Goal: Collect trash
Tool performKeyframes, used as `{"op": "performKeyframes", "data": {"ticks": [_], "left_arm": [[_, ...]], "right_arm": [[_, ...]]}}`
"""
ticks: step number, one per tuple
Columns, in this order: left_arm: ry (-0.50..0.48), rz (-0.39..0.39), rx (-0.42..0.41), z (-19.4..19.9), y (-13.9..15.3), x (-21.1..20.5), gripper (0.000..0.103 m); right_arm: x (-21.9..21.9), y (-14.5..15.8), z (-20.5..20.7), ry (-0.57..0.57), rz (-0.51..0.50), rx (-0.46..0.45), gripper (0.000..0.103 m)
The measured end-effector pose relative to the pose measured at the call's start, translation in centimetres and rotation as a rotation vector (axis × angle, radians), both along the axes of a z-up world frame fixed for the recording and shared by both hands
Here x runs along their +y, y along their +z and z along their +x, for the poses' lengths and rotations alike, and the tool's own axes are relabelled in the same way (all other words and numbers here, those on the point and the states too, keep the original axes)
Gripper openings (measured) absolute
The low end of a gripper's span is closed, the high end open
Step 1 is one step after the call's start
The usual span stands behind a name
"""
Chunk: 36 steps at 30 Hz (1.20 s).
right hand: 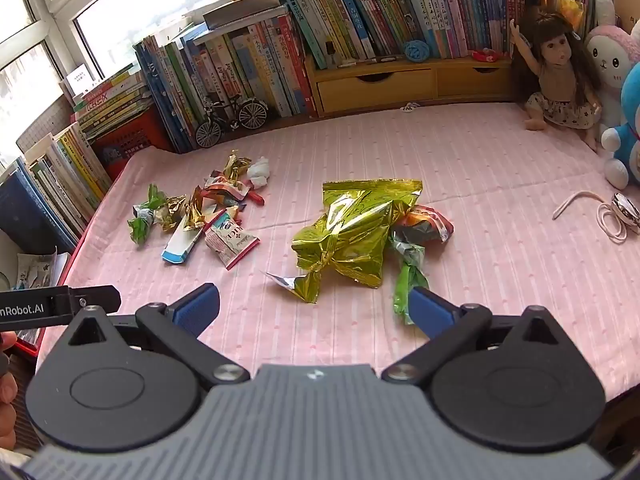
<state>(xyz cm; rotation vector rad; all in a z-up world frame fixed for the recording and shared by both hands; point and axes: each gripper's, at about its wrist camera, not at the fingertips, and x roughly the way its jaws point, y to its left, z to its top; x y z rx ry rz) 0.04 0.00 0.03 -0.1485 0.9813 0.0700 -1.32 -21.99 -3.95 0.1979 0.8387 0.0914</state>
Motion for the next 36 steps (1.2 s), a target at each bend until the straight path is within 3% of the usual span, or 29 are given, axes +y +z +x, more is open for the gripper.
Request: {"op": "performKeyframes", "data": {"ticks": [36], "left_arm": [[-0.003, 0.0, -0.011, -0.1, 0.0, 0.0, 0.103]], "right_arm": [[-0.3, 0.1, 0.0, -0.003, -0.004, -0.004, 0.103]]}}
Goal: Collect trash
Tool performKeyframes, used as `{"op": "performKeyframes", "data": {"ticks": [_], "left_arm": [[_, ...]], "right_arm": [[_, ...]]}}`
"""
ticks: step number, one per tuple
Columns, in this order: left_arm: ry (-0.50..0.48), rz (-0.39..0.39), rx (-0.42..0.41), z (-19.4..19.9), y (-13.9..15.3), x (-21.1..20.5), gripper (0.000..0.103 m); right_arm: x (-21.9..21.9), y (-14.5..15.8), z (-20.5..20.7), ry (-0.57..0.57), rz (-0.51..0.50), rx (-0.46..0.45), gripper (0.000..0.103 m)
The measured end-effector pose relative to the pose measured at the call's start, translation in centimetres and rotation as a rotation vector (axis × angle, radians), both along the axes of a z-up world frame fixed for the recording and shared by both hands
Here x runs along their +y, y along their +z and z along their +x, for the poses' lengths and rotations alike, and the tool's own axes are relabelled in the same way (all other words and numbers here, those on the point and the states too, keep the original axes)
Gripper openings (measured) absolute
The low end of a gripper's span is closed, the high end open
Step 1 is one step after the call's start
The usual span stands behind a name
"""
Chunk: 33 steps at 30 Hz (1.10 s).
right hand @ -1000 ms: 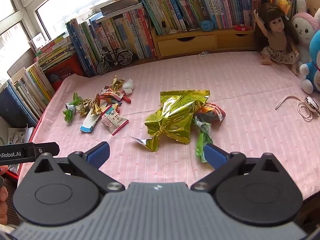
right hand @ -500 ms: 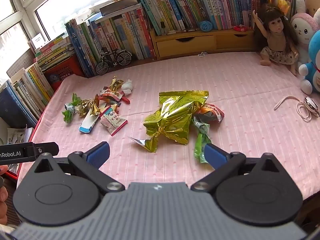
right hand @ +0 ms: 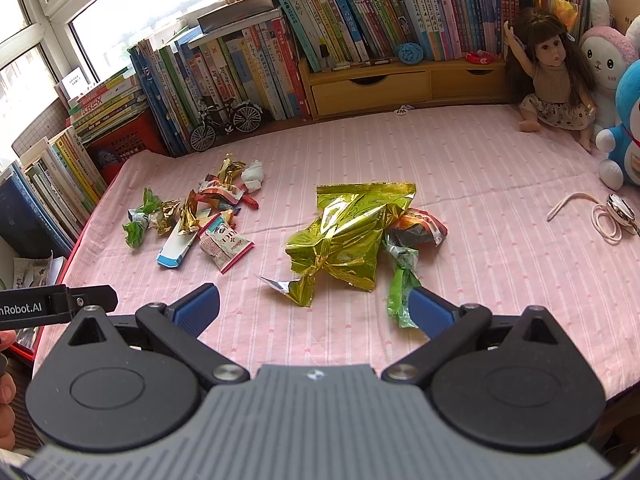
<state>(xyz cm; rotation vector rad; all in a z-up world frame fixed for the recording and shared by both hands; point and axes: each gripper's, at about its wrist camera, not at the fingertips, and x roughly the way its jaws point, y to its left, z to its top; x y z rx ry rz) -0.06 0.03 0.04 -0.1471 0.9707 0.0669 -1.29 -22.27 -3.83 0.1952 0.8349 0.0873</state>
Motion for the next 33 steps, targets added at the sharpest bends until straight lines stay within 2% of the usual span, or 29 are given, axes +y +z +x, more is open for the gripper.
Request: {"op": "performKeyframes", "data": {"ticks": [33], "left_arm": [[0.0, -0.005, 0.003, 0.28, 0.41, -0.09, 0.103]], "right_arm": [[0.32, 0.03, 0.34, -0.001, -0.003, 0.002, 0.103]]}}
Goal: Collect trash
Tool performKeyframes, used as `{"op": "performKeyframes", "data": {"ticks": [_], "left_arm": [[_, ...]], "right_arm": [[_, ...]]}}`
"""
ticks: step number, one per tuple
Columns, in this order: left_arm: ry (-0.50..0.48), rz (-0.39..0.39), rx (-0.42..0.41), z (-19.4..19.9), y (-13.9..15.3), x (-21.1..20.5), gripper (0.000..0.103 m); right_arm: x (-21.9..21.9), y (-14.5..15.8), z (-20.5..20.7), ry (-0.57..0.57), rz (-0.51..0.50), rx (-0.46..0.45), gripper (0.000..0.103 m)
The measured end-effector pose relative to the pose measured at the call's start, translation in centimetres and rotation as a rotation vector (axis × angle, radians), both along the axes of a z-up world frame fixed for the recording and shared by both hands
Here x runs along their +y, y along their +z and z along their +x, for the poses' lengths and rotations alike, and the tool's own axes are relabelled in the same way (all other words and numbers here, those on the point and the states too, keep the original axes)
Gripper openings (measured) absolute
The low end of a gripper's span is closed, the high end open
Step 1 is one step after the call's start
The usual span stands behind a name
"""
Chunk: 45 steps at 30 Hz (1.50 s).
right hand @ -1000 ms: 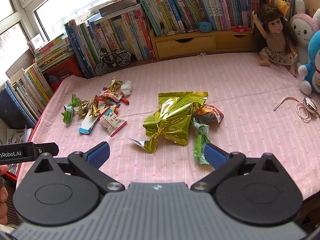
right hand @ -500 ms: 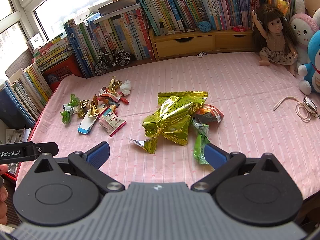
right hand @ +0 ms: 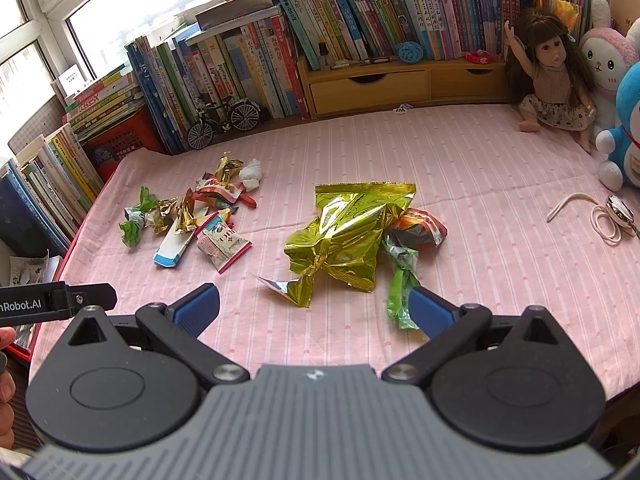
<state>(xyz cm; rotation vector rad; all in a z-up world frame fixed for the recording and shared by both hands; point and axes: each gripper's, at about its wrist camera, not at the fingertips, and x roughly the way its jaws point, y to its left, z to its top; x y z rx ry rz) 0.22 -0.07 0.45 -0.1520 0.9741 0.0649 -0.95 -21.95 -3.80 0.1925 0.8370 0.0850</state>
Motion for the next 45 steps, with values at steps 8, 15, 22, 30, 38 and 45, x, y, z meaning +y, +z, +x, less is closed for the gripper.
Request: {"op": "performKeyframes", "data": {"ticks": [8, 15, 22, 30, 38, 45], "left_arm": [[0.0, -0.002, 0.002, 0.2, -0.1, 0.1, 0.103], [0.001, -0.003, 0.005, 0.3, -0.1, 0.2, 0.103], [0.002, -0.004, 0.011, 0.6, -2.1, 0.4, 0.103], [0.002, -0.001, 0.03, 1.1, -2.4, 0.1, 0.103], [-0.016, 0.032, 0.083, 3.1, -4.8, -0.9, 0.103], [-0.048, 0.051, 0.149, 5.6, -8.2, -2.6, 0.102]], "right_arm": [[0.2, 0.0, 0.2, 0.0, -0.001, 0.002, 0.103], [-0.3, -0.5, 0.5, -0.002, -0.003, 0.007, 0.103], [-0.1, -0.4, 0.6, -0.004, -0.009, 0.017, 0.103], [-0.4, -0.7, 1.2, -0.012, -0.013, 0.036, 0.103], [-1.0, -2.6, 3.3, 0.003, -0.125, 0.034, 0.103], [-2.2, -7.7, 5.5, 0.013, -0.188, 0.13, 0.103]]}}
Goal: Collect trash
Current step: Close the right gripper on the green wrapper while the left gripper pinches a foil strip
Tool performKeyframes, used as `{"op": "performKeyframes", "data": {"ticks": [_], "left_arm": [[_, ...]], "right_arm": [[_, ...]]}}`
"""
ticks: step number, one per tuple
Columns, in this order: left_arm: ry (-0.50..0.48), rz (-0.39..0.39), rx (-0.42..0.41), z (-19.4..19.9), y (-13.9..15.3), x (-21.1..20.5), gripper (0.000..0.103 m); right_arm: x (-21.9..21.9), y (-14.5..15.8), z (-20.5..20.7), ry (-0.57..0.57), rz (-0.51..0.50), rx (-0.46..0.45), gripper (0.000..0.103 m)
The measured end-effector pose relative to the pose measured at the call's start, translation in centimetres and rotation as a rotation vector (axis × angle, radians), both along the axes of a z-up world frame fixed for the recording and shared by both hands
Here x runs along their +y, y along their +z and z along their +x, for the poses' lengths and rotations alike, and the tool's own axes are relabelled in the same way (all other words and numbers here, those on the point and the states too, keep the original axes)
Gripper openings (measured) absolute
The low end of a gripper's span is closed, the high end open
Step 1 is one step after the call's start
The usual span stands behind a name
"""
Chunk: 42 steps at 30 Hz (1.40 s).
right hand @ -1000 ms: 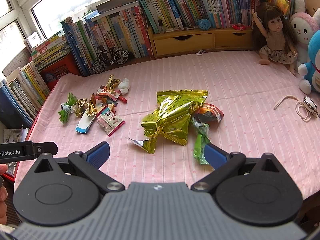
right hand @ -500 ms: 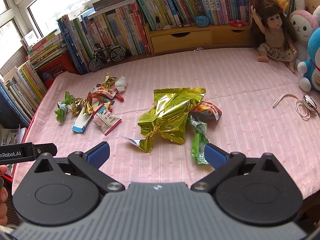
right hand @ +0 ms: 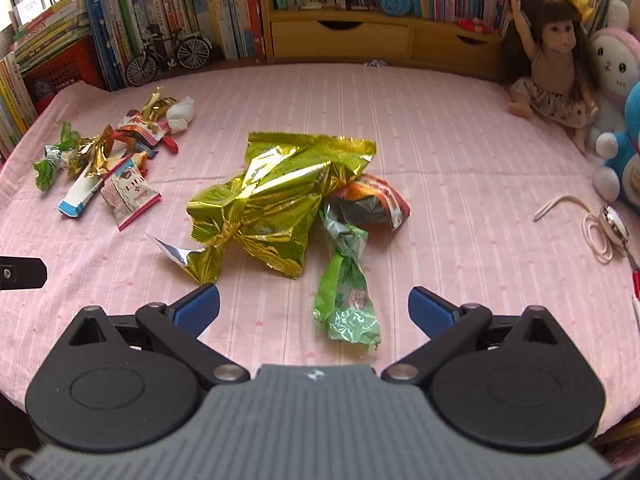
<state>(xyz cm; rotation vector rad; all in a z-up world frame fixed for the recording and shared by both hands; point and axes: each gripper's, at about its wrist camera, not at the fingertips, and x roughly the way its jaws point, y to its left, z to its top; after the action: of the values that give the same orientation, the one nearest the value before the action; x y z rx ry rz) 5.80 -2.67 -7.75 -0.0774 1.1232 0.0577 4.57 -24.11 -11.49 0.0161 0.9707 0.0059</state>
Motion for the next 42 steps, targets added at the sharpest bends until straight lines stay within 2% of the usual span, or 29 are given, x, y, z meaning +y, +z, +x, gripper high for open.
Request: {"op": "performKeyframes", "data": {"ticks": [9, 15, 21, 25, 27, 29, 32, 34, 36, 38, 42], "left_arm": [[-0.056, 0.075, 0.092, 3.4, -4.3, -3.1, 0.096], [-0.084, 0.095, 0.107, 5.1, -6.1, -4.6, 0.095], [-0.118, 0.119, 0.17, 6.0, -8.7, -5.9, 0.095], [-0.1, 0.086, 0.153, 5.9, -9.3, -5.9, 0.097], [-0.088, 0.081, 0.153, 5.9, -9.7, -5.8, 0.103], [-0.062, 0.045, 0.15, 5.7, -9.9, -5.2, 0.103], [-0.083, 0.053, 0.15, 5.5, -9.9, -5.3, 0.103], [-0.084, 0.053, 0.156, 5.6, -9.7, -5.4, 0.099], [-0.105, 0.041, 0.124, 5.4, -9.0, -5.8, 0.078], [-0.137, 0.013, 0.089, 5.1, -8.1, -6.3, 0.067], [-0.15, -0.077, 0.026, 5.2, -6.9, -6.9, 0.064]], "right_arm": [[-2.0, -4.2, 2.8, -0.083, 0.041, 0.081, 0.103], [-3.0, -6.3, 3.5, -0.131, 0.037, 0.125, 0.103], [-2.2, -7.0, 3.0, -0.101, -0.039, 0.089, 0.103], [-2.3, -7.2, 2.4, -0.108, -0.027, 0.046, 0.103], [-2.3, -7.3, 2.0, -0.102, -0.028, 0.023, 0.103], [-2.3, -7.3, 2.0, -0.102, -0.029, 0.01, 0.103], [-2.3, -7.3, 2.2, -0.096, -0.03, 0.018, 0.103], [-2.4, -7.2, 2.4, -0.085, -0.03, 0.035, 0.103], [-2.4, -7.1, 2.7, -0.075, -0.032, 0.054, 0.103], [-2.3, -6.8, 2.8, -0.068, -0.036, 0.062, 0.103], [-2.3, -5.9, 2.2, -0.053, -0.016, 0.024, 0.102]]}}
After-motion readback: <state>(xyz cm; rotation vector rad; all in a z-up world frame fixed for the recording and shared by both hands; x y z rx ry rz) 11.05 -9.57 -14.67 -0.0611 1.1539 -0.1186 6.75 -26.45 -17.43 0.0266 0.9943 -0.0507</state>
